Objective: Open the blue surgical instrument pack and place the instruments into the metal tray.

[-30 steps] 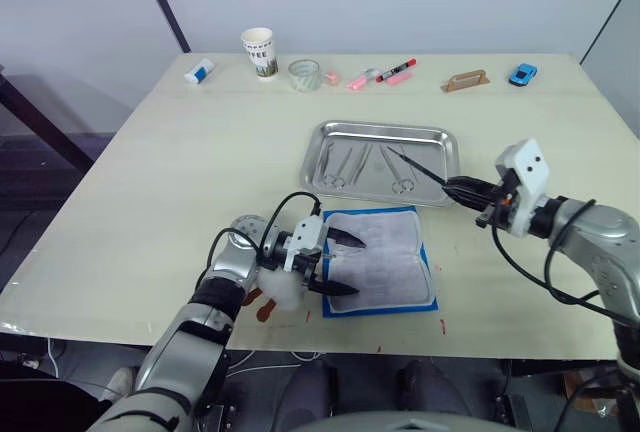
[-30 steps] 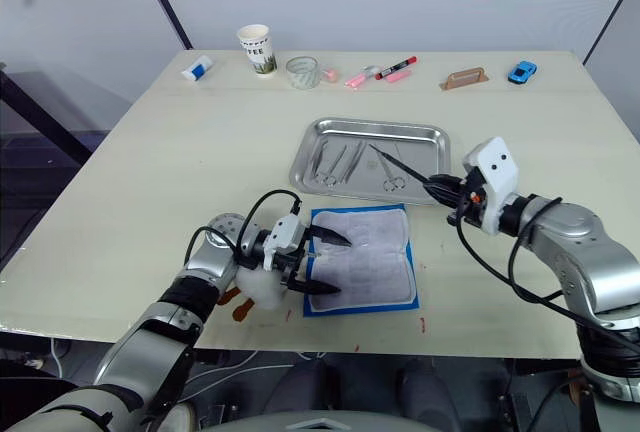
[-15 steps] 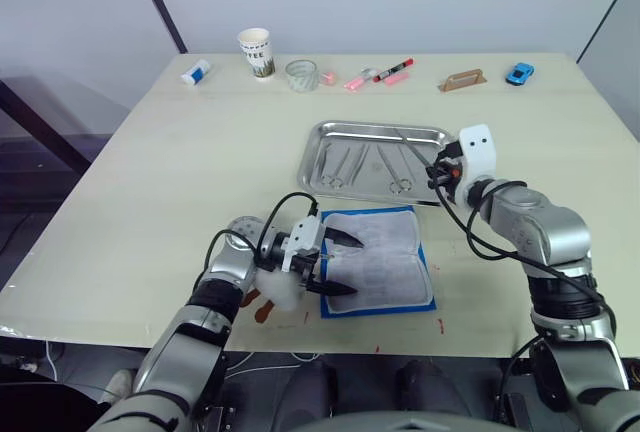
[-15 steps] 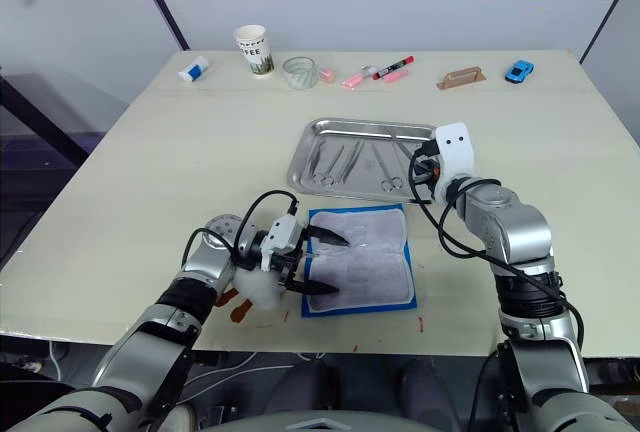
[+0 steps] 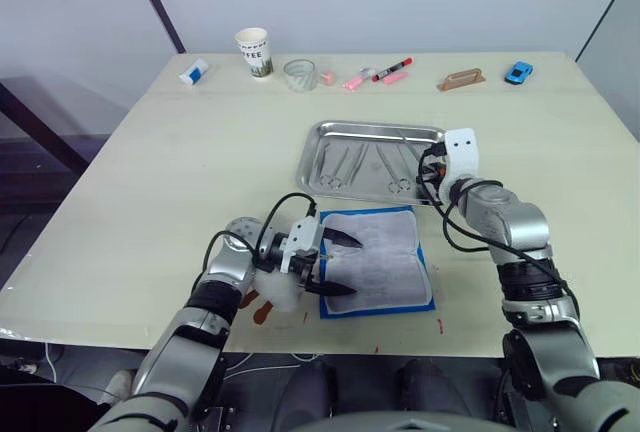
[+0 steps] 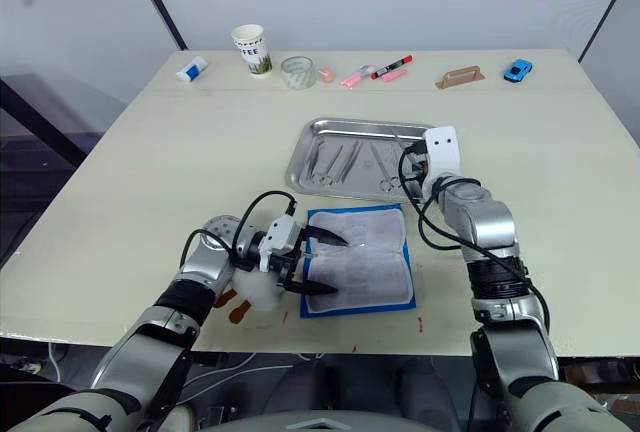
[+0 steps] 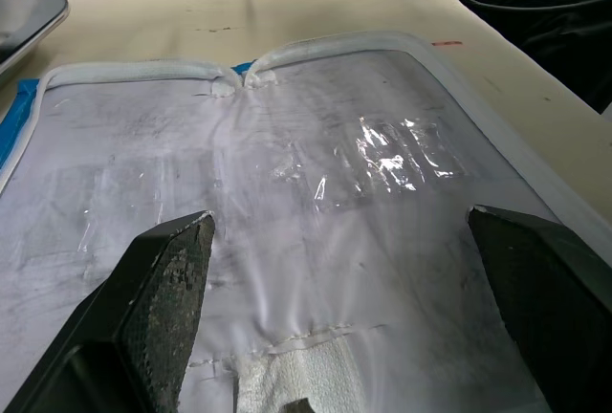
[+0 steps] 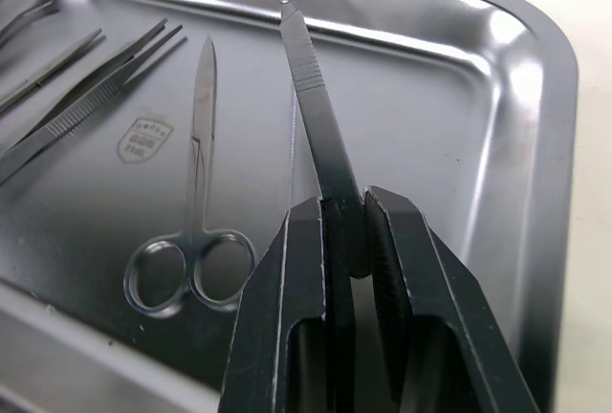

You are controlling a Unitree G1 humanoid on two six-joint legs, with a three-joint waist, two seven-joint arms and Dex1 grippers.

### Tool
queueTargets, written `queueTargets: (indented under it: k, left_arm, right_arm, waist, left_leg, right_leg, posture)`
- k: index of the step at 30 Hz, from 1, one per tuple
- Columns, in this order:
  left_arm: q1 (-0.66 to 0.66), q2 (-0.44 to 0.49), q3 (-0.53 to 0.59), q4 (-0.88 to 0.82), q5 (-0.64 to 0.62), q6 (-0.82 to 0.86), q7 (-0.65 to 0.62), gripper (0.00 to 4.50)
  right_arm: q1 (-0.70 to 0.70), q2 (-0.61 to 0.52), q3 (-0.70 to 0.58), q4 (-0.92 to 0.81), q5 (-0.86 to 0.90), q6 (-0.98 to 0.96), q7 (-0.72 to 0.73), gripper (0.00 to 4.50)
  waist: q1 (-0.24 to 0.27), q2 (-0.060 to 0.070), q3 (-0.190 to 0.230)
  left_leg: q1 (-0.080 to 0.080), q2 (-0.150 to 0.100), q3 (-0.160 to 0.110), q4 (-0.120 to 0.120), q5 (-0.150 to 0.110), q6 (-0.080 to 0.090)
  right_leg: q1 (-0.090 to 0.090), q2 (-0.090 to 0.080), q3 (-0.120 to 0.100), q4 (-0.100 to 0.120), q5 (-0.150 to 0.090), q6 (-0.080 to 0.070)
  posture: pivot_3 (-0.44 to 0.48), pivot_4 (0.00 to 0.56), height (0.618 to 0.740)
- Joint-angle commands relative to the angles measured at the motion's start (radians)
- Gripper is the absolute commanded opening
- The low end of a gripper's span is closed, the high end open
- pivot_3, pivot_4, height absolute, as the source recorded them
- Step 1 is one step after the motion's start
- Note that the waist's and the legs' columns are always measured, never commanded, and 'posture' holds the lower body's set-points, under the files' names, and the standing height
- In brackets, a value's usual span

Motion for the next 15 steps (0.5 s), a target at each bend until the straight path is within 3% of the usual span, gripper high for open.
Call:
queueTargets:
  k: [1, 3, 6, 8, 9, 10, 13, 15]
  left_arm:
    - [0.062, 0.001, -0.047, 0.078, 0.067, 0.042, 0.001, 4.50]
    - [0.067, 0.004, -0.046, 0.074, 0.066, 0.043, 0.000, 4.50]
    - [0.070, 0.007, -0.044, 0.072, 0.066, 0.044, -0.001, 4.50]
    - [0.073, 0.008, -0.044, 0.071, 0.067, 0.043, -0.001, 4.50]
    - [0.074, 0.009, -0.044, 0.070, 0.067, 0.043, -0.001, 4.50]
    - [0.073, 0.009, -0.044, 0.071, 0.068, 0.043, 0.000, 4.50]
    - [0.071, 0.007, -0.043, 0.071, 0.068, 0.044, 0.001, 4.50]
    - [0.072, 0.008, -0.042, 0.071, 0.067, 0.043, 0.001, 4.50]
  right_arm:
    - [-0.028, 0.005, -0.015, -0.010, -0.014, -0.033, -0.006, 0.02]
    - [-0.024, 0.008, -0.018, -0.007, -0.017, -0.034, -0.008, 0.02]
    - [-0.026, 0.009, -0.024, 0.001, -0.024, -0.041, -0.009, 1.49]
    - [-0.025, 0.016, -0.033, 0.003, -0.025, -0.043, -0.013, 2.07]
    - [-0.025, 0.016, -0.033, 0.005, -0.028, -0.045, -0.013, 2.81]
    - [-0.026, 0.018, -0.033, 0.010, -0.029, -0.046, -0.011, 3.00]
    - [-0.028, 0.022, -0.029, 0.016, -0.032, -0.054, -0.007, 4.41]
    - [-0.031, 0.027, -0.032, 0.004, -0.026, -0.066, 0.000, 4.41]
  waist:
    - [0.000, 0.000, 0.000]
    - [0.000, 0.000, 0.000]
    - [-0.001, 0.000, 0.000]
    - [-0.001, 0.000, 0.000]
    - [-0.001, 0.000, 0.000]
    - [-0.002, 0.000, 0.000]
    - [-0.002, 0.000, 0.000]
    - [-0.002, 0.000, 0.000]
  left_leg:
    - [0.000, 0.000, 0.000, 0.000, 0.000, 0.000]
    - [0.000, 0.000, 0.000, 0.000, 0.000, 0.000]
    - [0.000, 0.000, 0.000, -0.001, 0.000, 0.000]
    - [0.000, 0.000, 0.000, -0.001, 0.000, 0.000]
    - [0.000, 0.000, 0.000, -0.002, 0.000, 0.000]
    - [0.000, 0.000, 0.000, -0.002, 0.000, 0.000]
    - [0.000, 0.000, 0.000, -0.002, 0.000, 0.000]
    - [0.000, 0.000, 0.001, -0.002, 0.000, 0.000]
  right_leg:
    - [0.000, 0.000, 0.000, 0.000, 0.000, 0.000]
    - [0.000, 0.000, 0.000, 0.000, 0.000, 0.000]
    - [0.000, 0.000, 0.000, 0.000, 0.000, 0.000]
    - [-0.001, 0.000, 0.000, 0.000, 0.000, 0.000]
    - [-0.001, 0.000, 0.001, 0.000, 0.000, 0.000]
    - [-0.001, 0.000, 0.001, 0.000, 0.000, 0.000]
    - [-0.001, 0.000, 0.001, 0.000, 0.000, 0.000]
    - [-0.001, 0.000, 0.001, 0.000, 0.000, 0.000]
  posture:
    - [0.000, 0.150, 0.718]
    - [0.000, 0.150, 0.718]
    - [0.000, 0.150, 0.718]
    - [0.000, 0.150, 0.718]
    - [0.000, 0.150, 0.718]
    - [0.000, 0.150, 0.718]
    - [0.000, 0.150, 0.718]
    - [0.000, 0.150, 0.718]
